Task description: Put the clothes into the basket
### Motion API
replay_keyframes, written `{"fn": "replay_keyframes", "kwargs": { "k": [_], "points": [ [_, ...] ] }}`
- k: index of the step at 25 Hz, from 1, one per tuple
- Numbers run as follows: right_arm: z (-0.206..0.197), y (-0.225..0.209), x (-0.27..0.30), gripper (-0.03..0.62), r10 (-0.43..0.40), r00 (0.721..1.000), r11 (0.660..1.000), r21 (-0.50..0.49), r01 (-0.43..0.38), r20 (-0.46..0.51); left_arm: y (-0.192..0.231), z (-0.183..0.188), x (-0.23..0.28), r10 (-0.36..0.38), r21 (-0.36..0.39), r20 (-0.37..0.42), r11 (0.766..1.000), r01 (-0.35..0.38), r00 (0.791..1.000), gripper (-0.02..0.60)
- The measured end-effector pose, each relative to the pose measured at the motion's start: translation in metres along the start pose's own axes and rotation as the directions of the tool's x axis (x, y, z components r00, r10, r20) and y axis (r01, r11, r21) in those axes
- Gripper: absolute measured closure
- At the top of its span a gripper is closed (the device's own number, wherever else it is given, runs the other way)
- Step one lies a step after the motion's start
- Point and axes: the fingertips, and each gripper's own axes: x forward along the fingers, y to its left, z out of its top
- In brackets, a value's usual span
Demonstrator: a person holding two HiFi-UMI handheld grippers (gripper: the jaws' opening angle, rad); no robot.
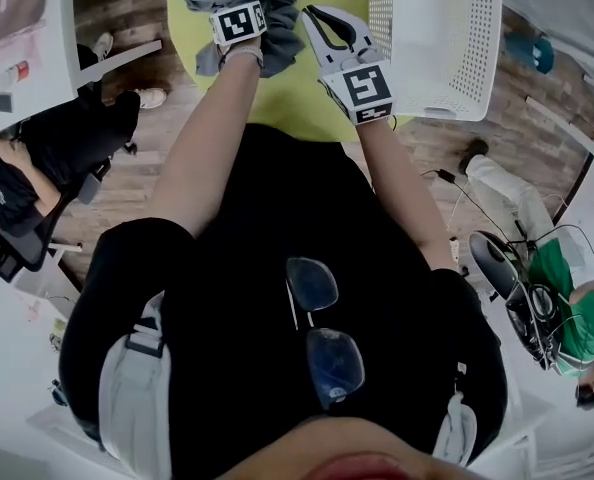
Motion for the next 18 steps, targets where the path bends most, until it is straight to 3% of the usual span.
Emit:
{"fn": "replay_keyframes", "kwargs": {
  "k": [8, 18],
  "points": [
    [0.003, 0.016, -0.033, 0.559, -0.013, 0.999, 1.0, -0.007, 0.014, 0.029, -0.026, 0.011, -0.048, -0.063, 0.069, 0.072, 0.996, 0.058, 0.995, 0.229],
    [0.043, 0.016, -0.069, 0.559, -0.109, 0.988, 0.992, -0.048, 0.115, 0.11, -0.088, 0.039, -0.122, -0.21, 0.12, 0.169, 0.974, 0.192, 0.963, 0.229]
  ]
}}
